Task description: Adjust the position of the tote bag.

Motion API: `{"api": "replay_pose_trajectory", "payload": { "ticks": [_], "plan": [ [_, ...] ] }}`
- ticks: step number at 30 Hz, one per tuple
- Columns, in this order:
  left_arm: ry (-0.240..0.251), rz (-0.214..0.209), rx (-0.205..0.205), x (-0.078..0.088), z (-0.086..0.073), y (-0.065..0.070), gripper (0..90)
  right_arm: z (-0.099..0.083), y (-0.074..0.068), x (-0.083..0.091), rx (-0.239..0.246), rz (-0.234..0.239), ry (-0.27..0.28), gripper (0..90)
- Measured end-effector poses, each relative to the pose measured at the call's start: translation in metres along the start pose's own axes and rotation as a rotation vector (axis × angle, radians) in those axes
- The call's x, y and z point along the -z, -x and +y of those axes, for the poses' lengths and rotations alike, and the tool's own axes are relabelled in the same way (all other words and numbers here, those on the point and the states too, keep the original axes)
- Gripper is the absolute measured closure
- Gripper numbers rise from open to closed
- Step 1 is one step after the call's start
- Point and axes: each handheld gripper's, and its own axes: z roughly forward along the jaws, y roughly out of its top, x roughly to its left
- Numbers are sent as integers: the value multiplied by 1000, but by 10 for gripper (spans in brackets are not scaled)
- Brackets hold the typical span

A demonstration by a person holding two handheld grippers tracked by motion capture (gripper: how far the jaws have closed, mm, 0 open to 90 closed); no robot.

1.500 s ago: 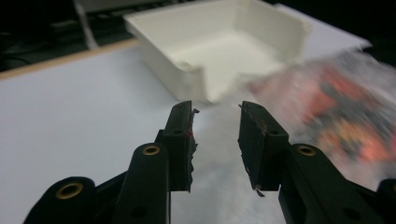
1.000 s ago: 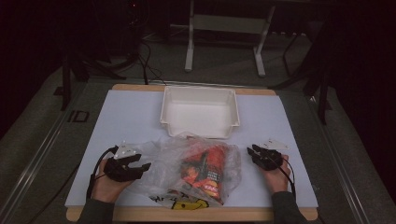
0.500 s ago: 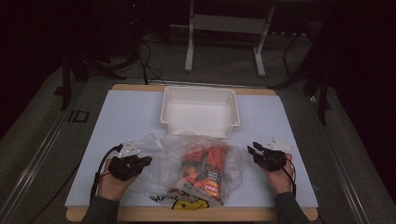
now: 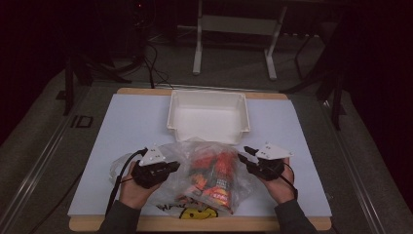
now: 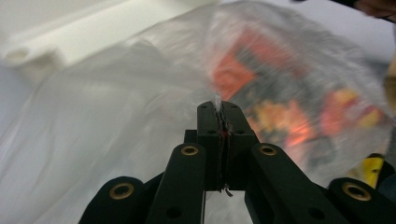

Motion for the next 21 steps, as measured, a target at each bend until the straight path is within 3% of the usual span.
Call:
{"api": "replay_pose_trajectory", "payload": {
  "ticks": [1, 3, 9, 15, 18, 21],
  "plan": [
    [11, -21, -35, -1, 7, 7, 876, 5, -6, -2, 18, 16, 1, 617],
    [16, -41, -54, -3, 12, 11, 876, 9, -12, -5, 33, 32, 1, 611],
    [57, -109, -95, -5, 26, 26, 877, 21, -30, -19, 66, 102, 15, 597],
    [77, -150, -125, -5, 31, 39, 877, 30, -47, -33, 102, 133, 17, 575],
    [88, -172, -133, -4, 31, 44, 877, 35, -53, -38, 120, 170, 26, 530],
    [90, -184, -149, -4, 31, 49, 877, 38, -61, -42, 167, 168, 24, 453]
  ]
}}
